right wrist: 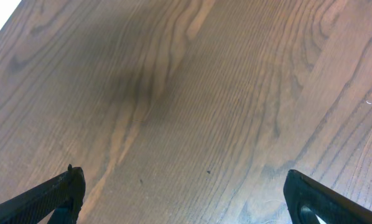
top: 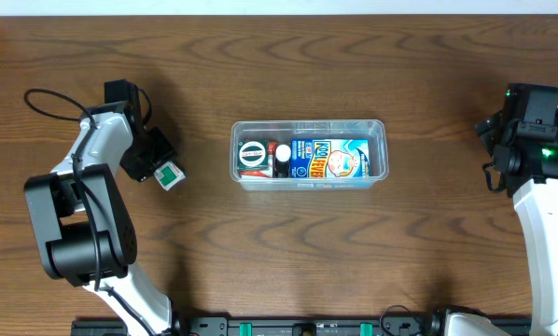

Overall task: Pack container
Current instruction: 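Carry the white packet with left gripper over the container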

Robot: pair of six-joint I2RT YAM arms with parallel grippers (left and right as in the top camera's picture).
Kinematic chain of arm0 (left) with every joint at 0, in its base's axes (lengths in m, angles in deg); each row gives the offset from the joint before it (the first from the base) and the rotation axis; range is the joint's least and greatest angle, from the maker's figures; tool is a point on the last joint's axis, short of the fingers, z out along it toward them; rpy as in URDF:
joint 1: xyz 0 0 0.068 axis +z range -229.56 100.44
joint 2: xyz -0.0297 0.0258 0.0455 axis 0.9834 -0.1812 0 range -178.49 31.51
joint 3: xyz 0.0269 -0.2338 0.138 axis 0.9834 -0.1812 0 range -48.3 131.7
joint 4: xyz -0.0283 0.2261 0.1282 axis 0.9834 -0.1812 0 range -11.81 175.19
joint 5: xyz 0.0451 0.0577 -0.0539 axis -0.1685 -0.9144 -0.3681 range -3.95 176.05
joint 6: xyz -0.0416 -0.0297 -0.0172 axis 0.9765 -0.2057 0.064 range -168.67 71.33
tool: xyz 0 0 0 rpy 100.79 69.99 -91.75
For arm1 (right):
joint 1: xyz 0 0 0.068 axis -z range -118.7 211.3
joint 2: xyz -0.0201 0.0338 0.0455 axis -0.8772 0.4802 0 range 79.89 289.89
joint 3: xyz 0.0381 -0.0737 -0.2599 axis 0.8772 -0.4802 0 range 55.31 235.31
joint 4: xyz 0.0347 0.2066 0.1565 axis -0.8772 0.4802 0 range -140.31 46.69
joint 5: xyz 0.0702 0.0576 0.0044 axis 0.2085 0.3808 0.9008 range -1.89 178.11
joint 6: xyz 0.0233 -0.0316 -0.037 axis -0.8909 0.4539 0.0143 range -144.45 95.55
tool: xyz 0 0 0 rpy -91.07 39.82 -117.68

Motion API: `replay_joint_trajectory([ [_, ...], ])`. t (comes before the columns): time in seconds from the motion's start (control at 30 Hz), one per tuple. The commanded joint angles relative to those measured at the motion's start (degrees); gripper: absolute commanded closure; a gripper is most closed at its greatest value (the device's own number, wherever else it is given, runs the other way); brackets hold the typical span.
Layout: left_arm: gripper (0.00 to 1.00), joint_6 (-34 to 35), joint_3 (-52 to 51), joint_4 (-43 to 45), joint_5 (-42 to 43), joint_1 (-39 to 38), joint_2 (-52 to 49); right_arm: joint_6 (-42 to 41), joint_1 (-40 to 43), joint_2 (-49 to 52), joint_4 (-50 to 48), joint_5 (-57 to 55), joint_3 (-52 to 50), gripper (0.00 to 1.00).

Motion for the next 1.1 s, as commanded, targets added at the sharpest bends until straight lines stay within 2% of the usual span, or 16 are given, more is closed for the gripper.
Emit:
replay_joint_trajectory([
  [0.0, 0.48, -0.39, -0.2, -1.14, -0.22, 0.13, -0.37, -0.87, 0.31, -0.2, 0.04, -0.59, 0.15, 0.01],
  [0.1, 0.48, -0.39, 0.55, -2.16, -0.24, 0.13, 1.05, -0.9, 0.31, -0.2, 0.04, -0.59, 0.15, 0.01],
  [0.27, 0.58, -0.59, 0.61, -2.16, -0.24, 0.13, 4.09, -0.9, 0.31, -0.2, 0.04, -0.59, 0.15, 0.01],
  [0.47, 0.58, -0.57, 0.66, -2.99, 0.09, 0.13, 6.03, -0.9, 0.31, -0.2, 0.04, -0.61, 0.15, 0.01],
  [0.57, 0.57, -0.68, 0.85, -3.26, 3.13, 0.13, 7.76, -0.87, 0.31, -0.2, 0.04, -0.59, 0.15, 0.01],
  [0.73, 0.57, -5.6, 1.97, -2.86, 12.02, -0.09, 13.22, -0.87, 0.31, -0.2, 0.04, -0.59, 0.15, 0.01],
  [0.87, 0.58, -6.82, 2.23, -1.88, 12.81, -1.97, 19.45, -0.87, 0.31, -0.2, 0.04, -0.61, 0.15, 0.01],
  [1.07, 0.57, -17.97, 2.21, 1.73, 12.76, -10.49, 28.5, -0.87, 0.31, -0.2, 0.04, -0.59, 0.15, 0.01],
])
